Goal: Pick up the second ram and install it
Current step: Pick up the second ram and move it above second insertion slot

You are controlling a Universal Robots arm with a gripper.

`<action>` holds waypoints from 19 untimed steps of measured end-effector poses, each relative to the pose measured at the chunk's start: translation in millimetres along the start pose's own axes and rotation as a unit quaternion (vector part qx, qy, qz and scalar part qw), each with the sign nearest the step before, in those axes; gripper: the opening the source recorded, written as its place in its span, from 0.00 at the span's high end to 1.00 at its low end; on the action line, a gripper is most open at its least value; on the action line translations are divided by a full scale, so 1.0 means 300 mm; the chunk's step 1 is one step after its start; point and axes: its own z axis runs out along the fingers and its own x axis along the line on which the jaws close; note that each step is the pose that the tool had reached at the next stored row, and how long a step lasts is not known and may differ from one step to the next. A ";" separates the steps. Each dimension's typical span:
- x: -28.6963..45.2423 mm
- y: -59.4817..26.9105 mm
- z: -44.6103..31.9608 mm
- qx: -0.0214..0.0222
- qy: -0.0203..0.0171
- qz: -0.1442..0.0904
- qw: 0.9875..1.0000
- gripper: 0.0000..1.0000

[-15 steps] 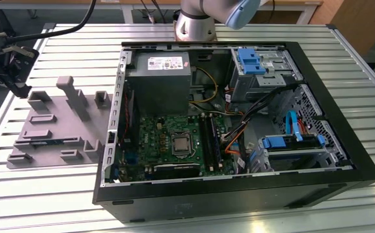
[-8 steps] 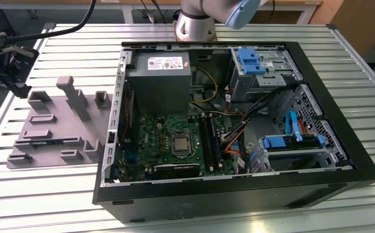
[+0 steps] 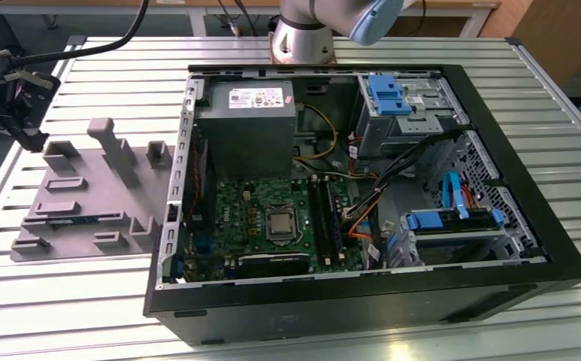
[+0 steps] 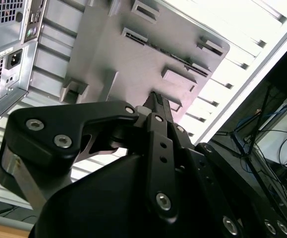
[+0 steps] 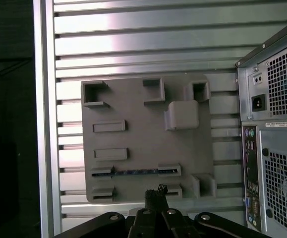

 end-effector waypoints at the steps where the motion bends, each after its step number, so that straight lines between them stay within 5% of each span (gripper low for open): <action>1: 0.000 0.000 0.000 0.000 0.000 -0.005 1.000 0.89; 6: 0.003 0.000 0.000 0.001 0.002 -0.039 0.999 0.89; 13: 0.006 0.000 0.000 0.002 0.003 -0.085 0.996 0.89; 19: 0.006 0.000 0.000 0.002 0.004 -0.089 0.996 0.89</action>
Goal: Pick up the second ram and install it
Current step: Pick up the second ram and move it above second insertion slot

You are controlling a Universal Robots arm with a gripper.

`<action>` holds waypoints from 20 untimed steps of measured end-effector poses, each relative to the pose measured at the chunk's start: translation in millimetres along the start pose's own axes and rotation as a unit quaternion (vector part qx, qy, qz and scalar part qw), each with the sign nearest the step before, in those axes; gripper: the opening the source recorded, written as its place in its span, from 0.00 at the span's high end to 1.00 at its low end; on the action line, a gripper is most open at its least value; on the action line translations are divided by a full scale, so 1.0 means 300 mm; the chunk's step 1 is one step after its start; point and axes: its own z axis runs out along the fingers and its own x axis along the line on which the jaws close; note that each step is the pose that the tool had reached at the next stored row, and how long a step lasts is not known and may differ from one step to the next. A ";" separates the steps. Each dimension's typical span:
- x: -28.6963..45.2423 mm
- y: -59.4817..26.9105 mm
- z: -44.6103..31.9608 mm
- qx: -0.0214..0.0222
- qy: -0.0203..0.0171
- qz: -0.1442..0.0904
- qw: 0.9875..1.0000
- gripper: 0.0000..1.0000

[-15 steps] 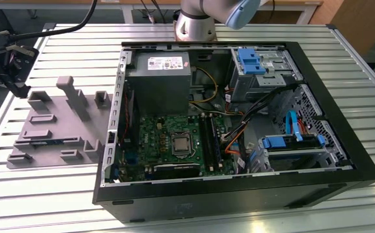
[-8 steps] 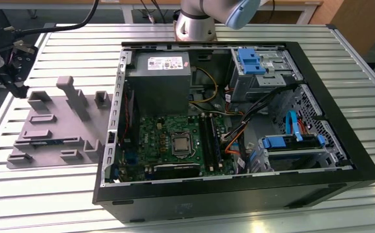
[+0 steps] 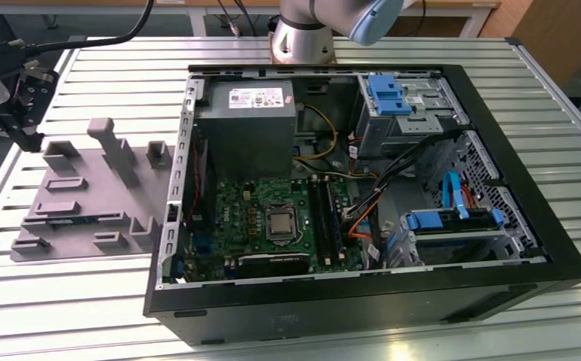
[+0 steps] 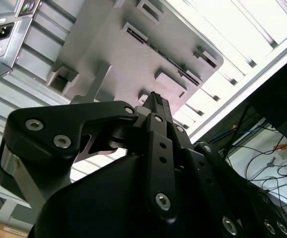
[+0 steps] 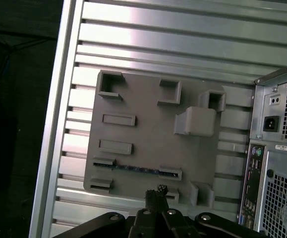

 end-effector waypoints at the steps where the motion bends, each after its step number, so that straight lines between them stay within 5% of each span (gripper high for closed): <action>1: 0.000 0.000 0.000 0.000 0.000 -0.001 1.000 0.89; 8: 0.001 0.000 0.001 0.001 0.002 -0.060 0.998 0.89; 16: 0.003 0.000 0.002 0.003 0.005 -0.122 0.993 0.89; 20: 0.003 0.000 0.002 0.003 0.005 -0.123 0.992 0.89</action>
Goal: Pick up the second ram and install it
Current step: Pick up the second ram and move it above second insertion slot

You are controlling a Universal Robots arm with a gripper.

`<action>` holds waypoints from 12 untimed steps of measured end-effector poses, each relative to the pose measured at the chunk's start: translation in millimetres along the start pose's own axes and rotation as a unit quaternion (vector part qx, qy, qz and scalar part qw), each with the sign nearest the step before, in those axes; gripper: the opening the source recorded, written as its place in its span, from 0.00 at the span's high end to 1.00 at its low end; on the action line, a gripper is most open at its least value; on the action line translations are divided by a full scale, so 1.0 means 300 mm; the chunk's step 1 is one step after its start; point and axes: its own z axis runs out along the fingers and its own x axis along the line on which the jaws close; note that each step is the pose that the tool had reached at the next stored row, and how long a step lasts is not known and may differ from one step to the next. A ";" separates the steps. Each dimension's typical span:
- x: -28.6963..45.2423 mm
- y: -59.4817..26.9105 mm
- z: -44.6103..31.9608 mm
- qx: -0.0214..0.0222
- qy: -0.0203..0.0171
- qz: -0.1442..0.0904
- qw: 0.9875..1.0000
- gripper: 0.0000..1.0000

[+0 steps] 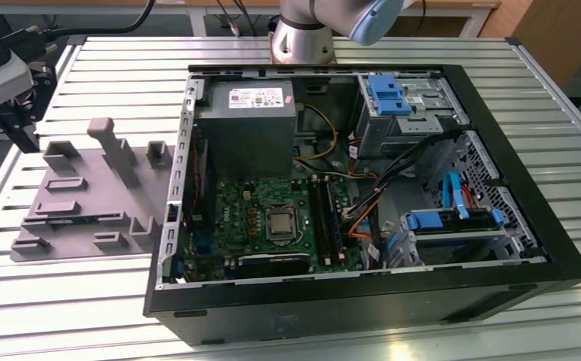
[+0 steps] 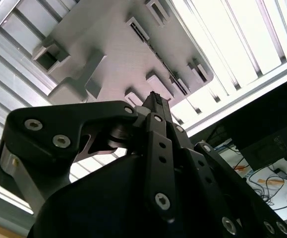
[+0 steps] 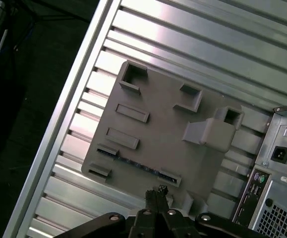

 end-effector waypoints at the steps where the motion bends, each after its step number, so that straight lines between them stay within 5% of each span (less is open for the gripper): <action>1: 0.000 0.000 0.000 0.000 0.000 0.000 1.000 0.89; 7: 0.000 0.000 0.000 0.000 0.000 -0.007 1.000 0.89; 9: 0.000 0.000 0.000 0.001 0.002 -0.045 0.999 0.89; 12: 0.001 0.000 0.000 0.001 0.003 -0.068 0.998 0.89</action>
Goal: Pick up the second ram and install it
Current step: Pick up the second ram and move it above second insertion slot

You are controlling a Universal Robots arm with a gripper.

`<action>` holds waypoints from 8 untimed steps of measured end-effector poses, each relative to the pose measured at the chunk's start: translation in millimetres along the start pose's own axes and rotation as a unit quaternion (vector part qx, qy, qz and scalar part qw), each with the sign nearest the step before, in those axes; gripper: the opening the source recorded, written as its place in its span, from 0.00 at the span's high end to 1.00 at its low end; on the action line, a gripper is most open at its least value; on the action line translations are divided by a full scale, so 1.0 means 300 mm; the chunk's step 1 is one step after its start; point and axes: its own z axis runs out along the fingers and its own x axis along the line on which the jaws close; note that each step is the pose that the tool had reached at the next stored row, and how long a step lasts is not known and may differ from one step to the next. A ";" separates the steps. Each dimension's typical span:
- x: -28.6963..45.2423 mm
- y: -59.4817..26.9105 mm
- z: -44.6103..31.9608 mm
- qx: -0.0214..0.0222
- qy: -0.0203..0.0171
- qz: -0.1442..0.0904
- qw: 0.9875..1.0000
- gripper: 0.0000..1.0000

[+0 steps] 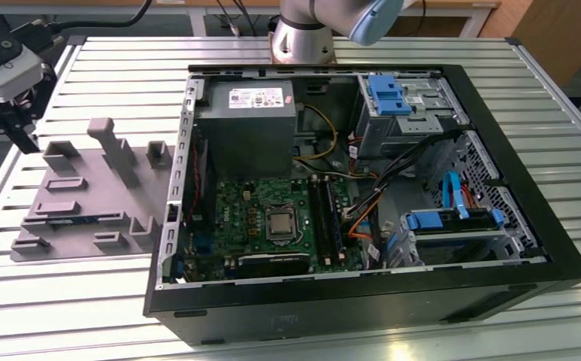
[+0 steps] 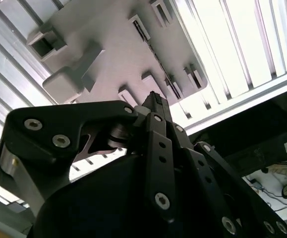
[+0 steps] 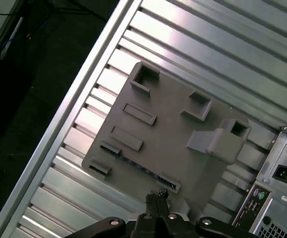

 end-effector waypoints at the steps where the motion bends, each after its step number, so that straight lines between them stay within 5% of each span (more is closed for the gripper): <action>1: 0.000 0.000 0.000 0.000 0.000 -0.007 1.000 0.89; 8: 0.000 0.000 0.000 0.001 0.001 -0.024 1.000 0.89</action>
